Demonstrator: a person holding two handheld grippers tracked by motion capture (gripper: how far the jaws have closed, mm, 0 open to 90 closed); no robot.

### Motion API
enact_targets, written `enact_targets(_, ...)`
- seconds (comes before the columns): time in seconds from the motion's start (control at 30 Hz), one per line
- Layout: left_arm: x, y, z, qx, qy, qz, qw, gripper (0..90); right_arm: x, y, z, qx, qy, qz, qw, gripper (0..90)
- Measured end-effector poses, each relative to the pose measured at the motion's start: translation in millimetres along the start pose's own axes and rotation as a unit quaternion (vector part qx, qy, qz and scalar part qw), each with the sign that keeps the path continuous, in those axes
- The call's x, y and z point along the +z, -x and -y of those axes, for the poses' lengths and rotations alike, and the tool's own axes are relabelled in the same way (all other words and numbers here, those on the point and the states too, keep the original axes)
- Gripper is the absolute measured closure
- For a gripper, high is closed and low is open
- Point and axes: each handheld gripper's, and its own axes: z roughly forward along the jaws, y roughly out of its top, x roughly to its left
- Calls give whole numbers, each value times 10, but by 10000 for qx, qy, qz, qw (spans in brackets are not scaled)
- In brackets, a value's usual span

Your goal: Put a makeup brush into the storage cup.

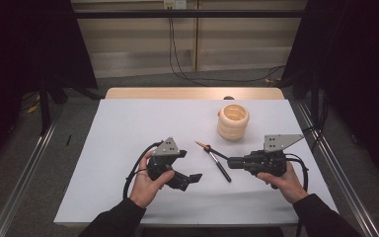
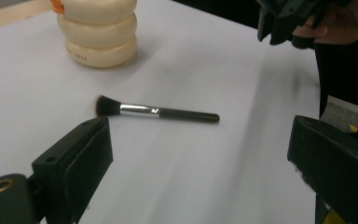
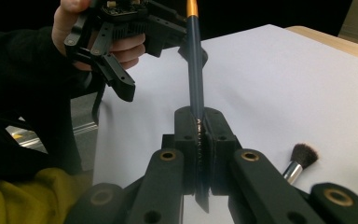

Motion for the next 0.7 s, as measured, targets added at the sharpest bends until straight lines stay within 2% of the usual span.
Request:
enact_targets(0.07,-14,9,-9,48,259,-112,9996,63,1,-3,1,-1,33,36,10000,859)
enact_targets(0.17,-27,21,-31,-17,598,-15,9982,64,0,0,1,18,101,35,9999,859)
enact_targets(0.27,-25,56,-54,-29,744,1,9972,60,-8,0,-3,14,139,69,9999,859)
enact_targets(0.37,-11,74,-80,1,764,34,9971,60,4,-4,-3,8,160,51,9999,859)
enact_targets(0.4,-12,73,-91,1,736,95,9972,60,6,-7,-2,9,152,84,9998,859)
enact_targets(0.47,-2,68,-109,-36,839,239,9962,60,15,-8,2,5,138,88,9999,859)
enact_targets(0.6,29,91,-156,-57,847,200,9962,71,21,-10,3,5,151,135,9998,859)
enact_targets(0.63,32,97,-164,-11,856,158,9962,98,21,-11,3,-2,146,170,9997,859)
enact_targets(0.67,43,113,-172,-66,924,128,9956,111,17,-11,3,-3,143,212,9997,859)
enact_targets(0.7,49,112,-185,-41,892,165,9959,111,16,-9,5,-3,159,207,9997,858)
